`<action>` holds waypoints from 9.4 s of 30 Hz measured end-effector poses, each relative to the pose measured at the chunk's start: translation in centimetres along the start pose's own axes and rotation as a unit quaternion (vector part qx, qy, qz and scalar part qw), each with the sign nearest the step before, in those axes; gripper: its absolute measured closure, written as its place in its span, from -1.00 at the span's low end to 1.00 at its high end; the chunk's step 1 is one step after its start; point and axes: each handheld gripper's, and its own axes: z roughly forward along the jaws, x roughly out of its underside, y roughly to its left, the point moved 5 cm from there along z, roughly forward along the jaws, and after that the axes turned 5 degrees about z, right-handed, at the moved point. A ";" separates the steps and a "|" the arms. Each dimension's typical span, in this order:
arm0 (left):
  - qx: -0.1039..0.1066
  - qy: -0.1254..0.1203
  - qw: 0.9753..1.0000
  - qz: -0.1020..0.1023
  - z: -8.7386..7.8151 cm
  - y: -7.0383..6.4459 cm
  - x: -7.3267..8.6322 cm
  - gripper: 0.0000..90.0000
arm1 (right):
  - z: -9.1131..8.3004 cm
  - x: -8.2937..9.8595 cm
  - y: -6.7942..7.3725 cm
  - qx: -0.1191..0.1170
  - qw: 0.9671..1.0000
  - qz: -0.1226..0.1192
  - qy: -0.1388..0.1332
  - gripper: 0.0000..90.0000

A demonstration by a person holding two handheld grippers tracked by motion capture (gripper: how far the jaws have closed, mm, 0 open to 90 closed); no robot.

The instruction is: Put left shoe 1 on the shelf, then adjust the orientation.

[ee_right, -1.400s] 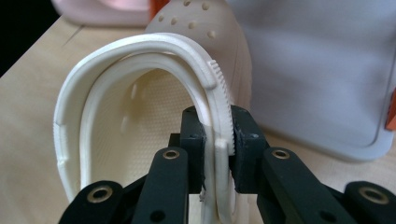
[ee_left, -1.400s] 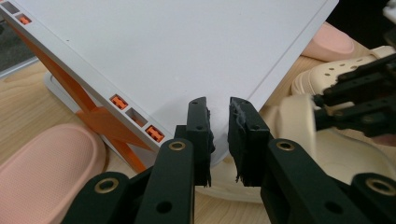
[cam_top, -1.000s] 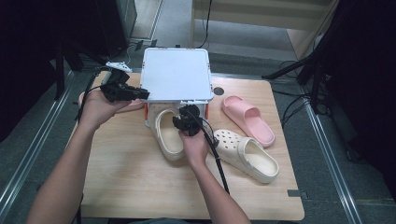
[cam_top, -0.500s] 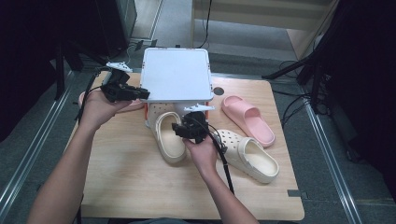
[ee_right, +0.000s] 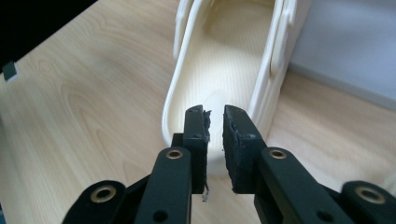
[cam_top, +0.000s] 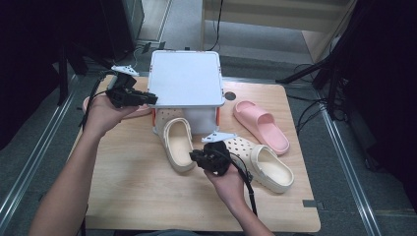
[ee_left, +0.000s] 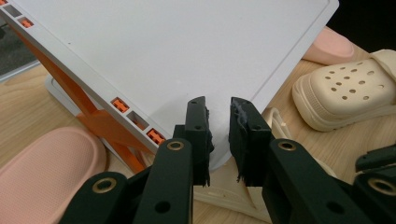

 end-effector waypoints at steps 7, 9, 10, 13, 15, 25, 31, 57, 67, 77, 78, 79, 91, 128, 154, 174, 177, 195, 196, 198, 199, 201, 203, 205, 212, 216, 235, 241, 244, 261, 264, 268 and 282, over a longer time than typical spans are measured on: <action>-0.001 0.000 1.000 0.000 0.0 0.0 0.0 0.71 | 0.4 3.2 0.2 0.013 1.000 -0.008 0.023 1.00; 0.001 -0.001 1.000 0.001 0.0 0.0 0.0 0.71 | 1.1 4.3 0.5 0.012 0.999 -0.016 0.043 1.00; 0.002 -0.001 1.000 0.001 0.0 0.0 0.0 0.71 | 1.5 4.9 0.8 0.018 0.998 -0.023 0.055 1.00; 0.001 -0.002 1.000 0.001 0.0 0.0 0.0 0.71 | 2.3 5.2 0.9 0.029 0.997 -0.041 0.062 1.00; 0.002 -0.002 1.000 0.000 0.0 0.0 0.0 0.71 | 2.8 4.7 0.8 0.033 0.997 -0.035 0.059 1.00; 0.000 -0.002 1.000 -0.002 0.0 0.0 0.0 0.71 | 3.7 2.5 2.0 0.031 0.997 -0.039 0.052 1.00; -0.002 -0.004 1.000 0.000 0.1 -0.1 0.0 0.70 | 4.6 0.5 1.9 0.028 0.998 -0.038 0.037 1.00; 0.002 -0.005 1.000 -0.003 0.1 0.0 0.0 0.70 | 12.2 -5.7 0.9 0.021 1.000 -0.017 -0.001 1.00; 0.000 -0.007 1.000 -0.016 0.1 0.1 0.0 0.69 | 12.1 -5.8 0.7 0.014 1.000 -0.017 0.004 1.00; -0.014 0.001 1.000 -0.024 -0.2 -0.8 -0.4 0.15 | 6.5 -4.4 1.8 -0.045 0.998 -0.038 0.000 0.78; -0.014 0.001 1.000 -0.022 -0.3 -1.0 -0.4 0.10 | 5.8 -4.1 1.9 -0.047 0.998 -0.045 0.002 0.77; -0.011 0.004 1.000 -0.022 -0.3 -1.2 -0.4 0.07 | 5.4 -4.0 1.9 -0.050 0.998 -0.048 0.003 0.75; 0.014 0.010 1.000 0.015 -1.0 -3.8 -0.5 -0.09 | -0.2 -2.4 0.0 -0.066 0.996 -0.055 -0.008 0.39; 0.040 0.015 0.999 0.033 4.1 -8.7 3.9 -0.04 | -15.3 5.7 -12.2 0.060 0.995 0.050 -0.064 0.28; 0.090 0.019 0.996 -0.012 5.1 -8.5 5.1 0.35 | -8.5 5.3 -12.7 0.014 0.999 0.043 0.029 0.74; 0.055 0.020 0.998 0.003 4.2 -9.1 7.1 0.22 | -4.9 2.0 -6.5 -0.037 0.999 -0.003 0.026 0.73; 0.052 0.026 0.998 0.006 4.2 -9.2 7.5 0.21 | -3.9 1.7 -5.8 -0.042 0.999 -0.007 0.034 0.73; 0.038 0.034 0.999 -0.006 3.8 -9.4 9.4 0.12 | 0.5 1.3 -2.5 -0.070 0.993 -0.057 0.072 0.68; 0.037 0.033 0.999 -0.005 3.8 -9.4 9.5 0.10 | 0.5 1.3 -2.4 -0.070 0.993 -0.060 0.072 0.65; 0.036 0.031 0.999 -0.003 3.9 -9.4 9.6 0.09 | 0.3 1.2 -2.3 -0.069 0.993 -0.064 0.067 0.54; 0.036 0.031 0.999 -0.003 3.9 -9.4 9.7 0.08 | 0.1 1.1 -2.4 -0.071 0.994 -0.060 0.064 0.49; 0.035 0.031 0.999 -0.002 4.0 -9.4 9.7 0.05 | -0.2 1.0 -2.6 -0.076 0.994 -0.059 0.057 0.43; 0.032 0.032 0.999 0.001 4.1 -9.5 9.7 0.03 | -0.8 0.9 -2.7 -0.077 0.994 -0.054 0.054 0.39; 0.032 0.031 0.999 0.003 4.2 -9.6 9.7 0.01 | -1.5 0.9 -2.9 -0.081 0.994 -0.052 0.051 0.37; 0.028 0.036 0.999 -0.006 4.5 -9.3 10.0 -0.08 | -4.4 0.5 -4.1 -0.080 0.995 -0.052 0.022 0.41; 0.027 0.044 0.999 -0.008 4.6 -9.7 10.2 -0.01 | -5.3 0.1 -5.9 -0.066 0.997 -0.044 0.023 0.66; 0.063 0.047 0.997 -0.012 7.8 -12.3 10.6 0.57 | -0.3 -1.6 -10.9 -0.046 0.997 -0.023 0.053 0.96; 0.057 0.047 0.997 -0.007 7.9 -12.1 10.6 0.54 | -0.4 -1.3 -10.5 -0.045 0.997 -0.023 0.061 0.96; 0.057 0.044 0.997 -0.007 8.0 -11.9 10.5 0.51 | -0.5 -1.1 -10.2 -0.047 0.996 -0.027 0.066 0.96; 0.071 0.029 0.997 -0.018 9.4 -10.2 9.2 0.41 | -1.0 0.7 -8.1 -0.039 0.997 -0.029 0.063 0.93; 0.076 0.032 0.996 -0.016 9.7 -10.0 8.9 0.42 | -1.2 0.9 -8.2 -0.031 0.998 -0.012 0.058 0.88; 0.085 0.032 0.996 -0.015 10.2 -9.8 8.5 0.41 | -1.4 1.2 -8.3 -0.025 0.998 0.001 0.049 0.89; 0.080 0.037 0.996 0.001 10.9 -9.4 7.2 0.40 | -2.2 2.2 -8.5 -0.013 0.999 0.024 0.031 0.68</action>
